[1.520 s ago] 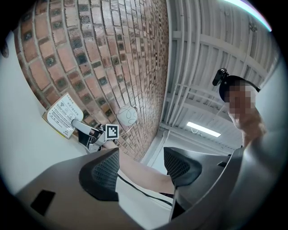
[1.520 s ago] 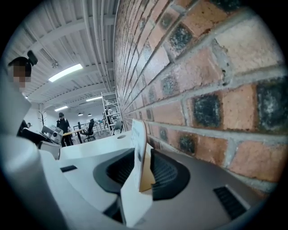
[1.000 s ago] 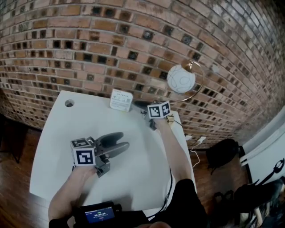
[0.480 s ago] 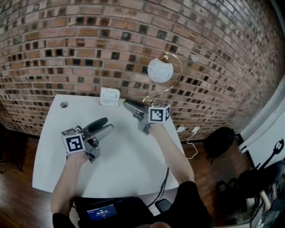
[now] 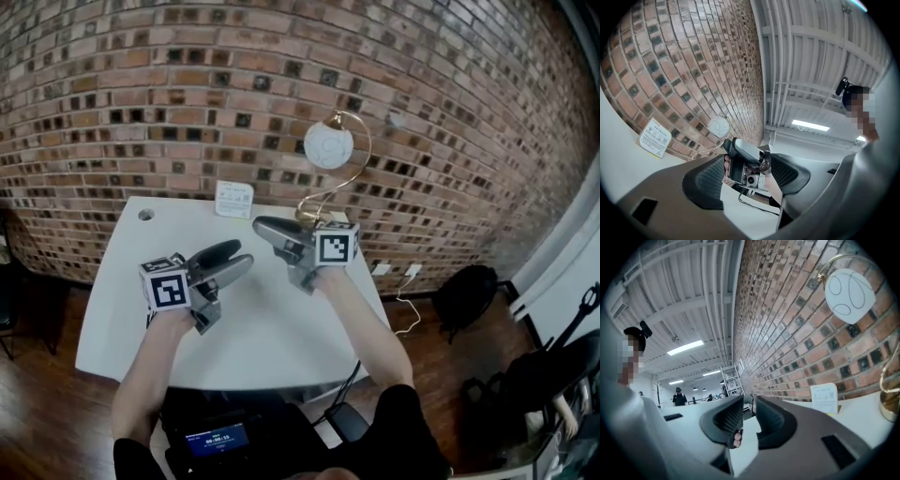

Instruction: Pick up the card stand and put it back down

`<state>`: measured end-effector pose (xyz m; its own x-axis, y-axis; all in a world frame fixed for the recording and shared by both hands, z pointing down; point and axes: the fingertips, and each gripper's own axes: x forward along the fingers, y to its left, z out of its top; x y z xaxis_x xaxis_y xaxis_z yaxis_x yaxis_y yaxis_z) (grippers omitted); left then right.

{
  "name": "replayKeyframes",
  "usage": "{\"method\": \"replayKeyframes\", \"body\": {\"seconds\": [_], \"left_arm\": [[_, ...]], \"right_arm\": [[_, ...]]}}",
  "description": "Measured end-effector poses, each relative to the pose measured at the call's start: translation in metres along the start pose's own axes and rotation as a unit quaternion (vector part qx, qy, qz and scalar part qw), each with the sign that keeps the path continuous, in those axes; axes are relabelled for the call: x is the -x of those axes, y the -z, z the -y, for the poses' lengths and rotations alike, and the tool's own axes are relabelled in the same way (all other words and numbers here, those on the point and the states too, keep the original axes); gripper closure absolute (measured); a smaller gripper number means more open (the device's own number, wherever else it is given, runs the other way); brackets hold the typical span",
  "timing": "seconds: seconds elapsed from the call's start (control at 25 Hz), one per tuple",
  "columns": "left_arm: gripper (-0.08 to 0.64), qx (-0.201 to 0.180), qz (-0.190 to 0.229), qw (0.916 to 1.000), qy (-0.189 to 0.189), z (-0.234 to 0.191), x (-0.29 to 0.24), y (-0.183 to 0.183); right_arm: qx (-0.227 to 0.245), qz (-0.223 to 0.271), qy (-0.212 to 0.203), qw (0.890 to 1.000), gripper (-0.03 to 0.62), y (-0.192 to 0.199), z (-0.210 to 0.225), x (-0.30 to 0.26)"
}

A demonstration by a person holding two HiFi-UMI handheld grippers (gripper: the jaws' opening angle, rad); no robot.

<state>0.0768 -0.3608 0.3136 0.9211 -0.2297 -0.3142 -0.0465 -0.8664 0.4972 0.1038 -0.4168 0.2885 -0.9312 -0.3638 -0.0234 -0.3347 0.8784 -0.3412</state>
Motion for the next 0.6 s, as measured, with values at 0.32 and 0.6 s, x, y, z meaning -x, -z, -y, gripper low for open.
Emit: {"method": "replayKeyframes", "body": {"seconds": [0.32, 0.6], "left_arm": [[0.259, -0.009, -0.010, 0.9999, 0.008, 0.055, 0.002, 0.013], [0.259, -0.043, -0.014, 0.9989, 0.014, 0.109, 0.002, 0.012]], "right_arm": [[0.001, 0.006, -0.015, 1.000, 0.495, 0.005, -0.060, 0.011], [0.014, 0.020, -0.021, 0.999, 0.495, 0.000, -0.114, 0.026]]}}
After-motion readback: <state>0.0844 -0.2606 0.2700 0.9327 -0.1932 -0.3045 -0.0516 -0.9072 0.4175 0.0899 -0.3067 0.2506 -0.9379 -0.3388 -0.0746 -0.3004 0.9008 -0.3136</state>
